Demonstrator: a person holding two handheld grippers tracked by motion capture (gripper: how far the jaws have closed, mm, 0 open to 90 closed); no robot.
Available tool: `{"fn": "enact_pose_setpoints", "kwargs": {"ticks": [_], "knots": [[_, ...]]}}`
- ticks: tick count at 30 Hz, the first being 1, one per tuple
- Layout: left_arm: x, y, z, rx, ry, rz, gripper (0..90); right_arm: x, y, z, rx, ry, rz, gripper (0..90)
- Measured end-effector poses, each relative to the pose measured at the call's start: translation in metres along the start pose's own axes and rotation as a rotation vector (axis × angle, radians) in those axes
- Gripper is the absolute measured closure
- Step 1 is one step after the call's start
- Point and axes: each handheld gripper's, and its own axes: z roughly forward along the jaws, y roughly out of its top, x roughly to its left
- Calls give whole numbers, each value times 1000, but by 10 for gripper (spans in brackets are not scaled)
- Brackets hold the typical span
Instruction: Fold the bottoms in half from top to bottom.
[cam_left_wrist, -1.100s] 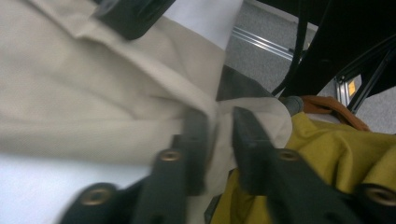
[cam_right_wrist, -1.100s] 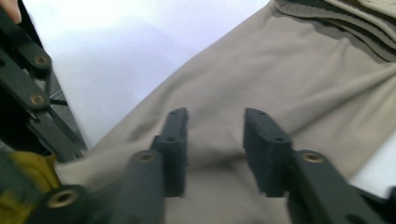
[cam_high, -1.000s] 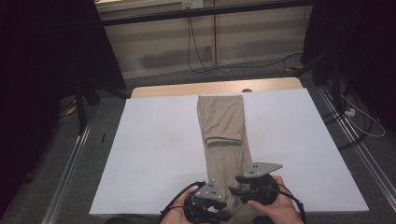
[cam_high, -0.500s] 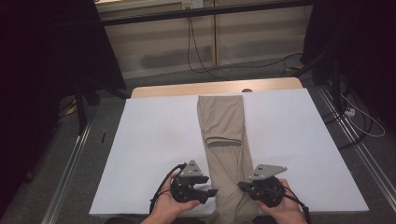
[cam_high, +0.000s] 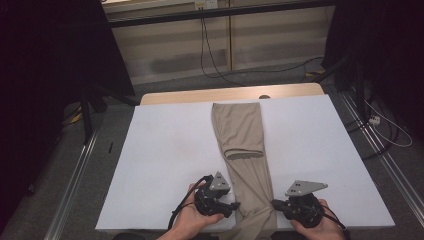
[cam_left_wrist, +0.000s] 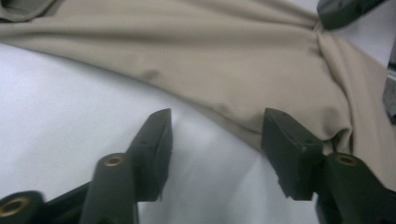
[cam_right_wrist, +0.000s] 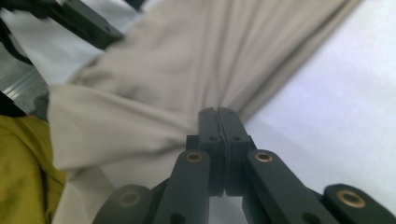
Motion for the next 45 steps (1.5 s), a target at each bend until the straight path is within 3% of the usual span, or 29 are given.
{"fn": "enact_pose_setpoints", "kwargs": {"ticks": [3, 4, 6, 10, 11, 12, 14, 15, 17, 20, 23, 24, 27, 30, 32, 35, 37, 39, 40, 42, 45], "knots": [[-5, 3, -4, -31, -1, 20, 441, -1, 1, -2, -8, -28, -4, 898], [-7, 3, -7, -41, 8, 16, 485, -1, 4, -3, -24, -25, 3, 868], [-13, 7, -12, -64, -35, 26, 545, 0, 9, -3, -44, -34, -11, 812], [-20, 10, -1, -39, -64, 84, 638, -1, 15, 10, -42, -50, -11, 612], [-21, 8, 4, -16, -51, 109, 637, -2, 16, 14, -30, -70, -20, 618], [-22, 5, 8, 4, -50, 113, 639, -3, 16, 17, -11, -86, -22, 699], [-22, 0, 9, -2, -36, 146, 692, -6, 13, 18, -1, -72, -3, 832], [-21, 0, 8, 3, -29, 134, 752, -6, 12, 16, 0, -68, 5, 896], [-18, -1, 7, 6, -52, 107, 881, -7, 10, 12, 1, -74, 18, 900], [-18, -1, 4, 23, -52, 110, 897, -6, 5, 7, 11, -82, 17, 900], [-16, -5, 2, 23, -69, 79, 897, -5, 1, 2, 15, -74, 30, 898], [-15, -5, 1, 25, -77, 72, 896, -5, 0, 2, 23, -72, 32, 871], [-11, -7, -2, 24, -103, 15, 830, -7, 2, 2, 7, -58, 43, 656], [-9, -6, -9, 5, -74, 13, 667, -16, 11, 0, -50, -27, 50, 573], [-3, -2, -13, -24, -55, 5, 610, -23, 20, 0, -82, -12, 41, 511], [12, 6, -17, -60, 0, -17, 457, -35, 34, 3, -123, -11, 10, 459], [25, 11, -15, -88, 16, -51, 433, -46, 45, 8, -142, -1, 2, 442], [39, 18, -11, -106, 84, -47, 400, -57, 56, 15, -146, -22, -10, 442], [47, 21, -8, -121, 95, -45, 400, -63, 61, 19, -147, -33, -21, 444], [63, 30, 0, -111, 115, -77, 392, -75, 71, 29, -149, -38, -17, 453], [84, 41, 13, -113, 167, -72, 375, -88, 84, 41, -164, -56, -16, 459]]}}
